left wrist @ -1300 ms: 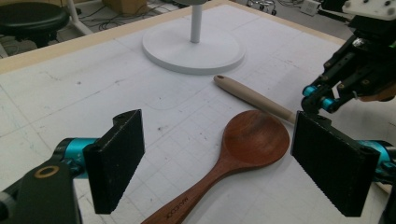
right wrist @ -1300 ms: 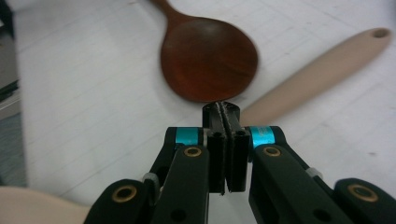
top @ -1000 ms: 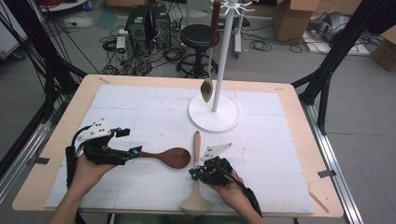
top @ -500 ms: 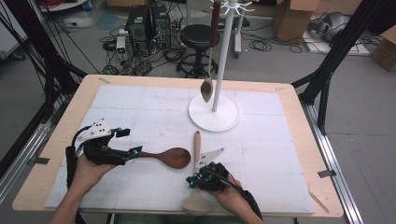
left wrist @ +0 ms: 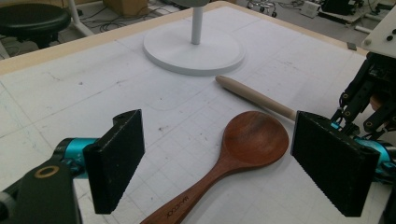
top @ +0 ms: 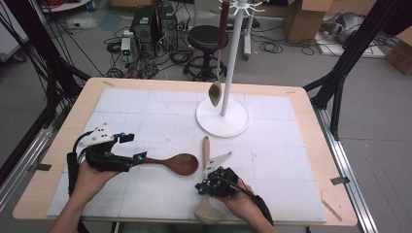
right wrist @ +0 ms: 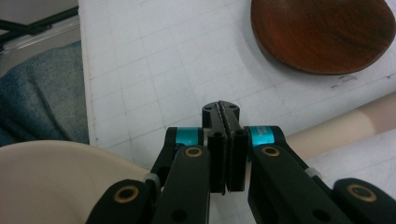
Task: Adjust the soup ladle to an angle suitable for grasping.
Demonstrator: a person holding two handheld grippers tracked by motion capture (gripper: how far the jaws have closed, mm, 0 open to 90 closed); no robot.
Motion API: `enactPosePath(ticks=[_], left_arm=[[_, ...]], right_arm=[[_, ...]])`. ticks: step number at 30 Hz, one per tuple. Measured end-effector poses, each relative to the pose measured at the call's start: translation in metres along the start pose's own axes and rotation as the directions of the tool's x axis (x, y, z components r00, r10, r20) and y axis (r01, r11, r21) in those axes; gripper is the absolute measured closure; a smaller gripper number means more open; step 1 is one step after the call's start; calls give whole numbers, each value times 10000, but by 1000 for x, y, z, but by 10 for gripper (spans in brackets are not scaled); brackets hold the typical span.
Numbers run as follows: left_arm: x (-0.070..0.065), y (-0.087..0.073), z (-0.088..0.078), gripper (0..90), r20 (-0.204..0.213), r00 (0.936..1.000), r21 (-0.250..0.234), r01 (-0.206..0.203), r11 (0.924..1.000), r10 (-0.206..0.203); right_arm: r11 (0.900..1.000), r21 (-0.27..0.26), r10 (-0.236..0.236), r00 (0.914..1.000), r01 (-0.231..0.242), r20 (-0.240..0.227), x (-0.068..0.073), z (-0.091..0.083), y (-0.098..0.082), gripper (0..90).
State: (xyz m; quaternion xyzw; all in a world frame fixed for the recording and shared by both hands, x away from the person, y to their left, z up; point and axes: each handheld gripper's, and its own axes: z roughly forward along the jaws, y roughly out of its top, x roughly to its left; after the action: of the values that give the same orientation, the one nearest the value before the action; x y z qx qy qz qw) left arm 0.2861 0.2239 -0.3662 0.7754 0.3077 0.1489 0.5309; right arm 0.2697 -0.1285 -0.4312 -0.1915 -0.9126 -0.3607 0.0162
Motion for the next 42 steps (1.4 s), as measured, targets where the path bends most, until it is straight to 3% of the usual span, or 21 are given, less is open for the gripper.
enactPosePath(ticks=[13, 42], left_arm=[[0, 0, 0, 181, 4, 10000, 2, -14, 10000, 14], [0, -1, 0, 181, -8, 10000, 31, -23, 10000, 23]], right_arm=[[9995, 285, -111, 9999, 108, 115, -3, -4, -1, 900], [9997, 130, 192, 9995, -195, 256, -8, -17, -12, 900]])
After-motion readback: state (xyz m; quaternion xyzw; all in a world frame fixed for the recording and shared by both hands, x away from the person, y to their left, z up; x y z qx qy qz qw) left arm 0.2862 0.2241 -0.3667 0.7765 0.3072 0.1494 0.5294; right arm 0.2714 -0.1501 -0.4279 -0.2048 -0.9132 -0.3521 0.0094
